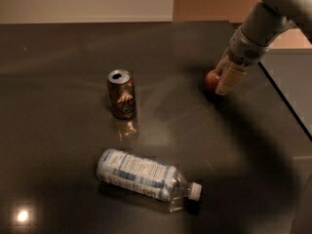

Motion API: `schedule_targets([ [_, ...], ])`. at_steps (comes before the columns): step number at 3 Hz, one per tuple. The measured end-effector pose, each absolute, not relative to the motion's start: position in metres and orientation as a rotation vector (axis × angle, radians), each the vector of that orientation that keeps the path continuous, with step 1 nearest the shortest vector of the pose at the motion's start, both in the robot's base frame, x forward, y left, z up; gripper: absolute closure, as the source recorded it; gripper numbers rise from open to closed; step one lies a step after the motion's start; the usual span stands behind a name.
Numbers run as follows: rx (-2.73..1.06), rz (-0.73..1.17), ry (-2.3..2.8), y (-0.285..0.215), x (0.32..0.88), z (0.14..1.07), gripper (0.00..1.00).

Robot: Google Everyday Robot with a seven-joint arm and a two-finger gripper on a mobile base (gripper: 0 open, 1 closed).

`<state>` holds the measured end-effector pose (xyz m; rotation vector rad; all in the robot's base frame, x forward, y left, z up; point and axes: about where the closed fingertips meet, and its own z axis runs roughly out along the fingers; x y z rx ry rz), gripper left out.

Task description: Pick apple

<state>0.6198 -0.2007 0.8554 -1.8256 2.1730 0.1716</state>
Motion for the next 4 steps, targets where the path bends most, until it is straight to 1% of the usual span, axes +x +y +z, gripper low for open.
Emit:
schedule_targets([
  [1, -1.814, 0.182, 2.171, -0.200, 0.619, 0.867, 0.85],
  [2, -1.803, 0.189, 2.168, -0.199, 0.618, 0.877, 1.00],
  [3, -1.775, 0.160, 2.078, -0.179, 0.622, 0.951, 1.00],
  [4, -1.765, 0.152, 2.068, -0.176, 0.627, 0.950, 1.00],
])
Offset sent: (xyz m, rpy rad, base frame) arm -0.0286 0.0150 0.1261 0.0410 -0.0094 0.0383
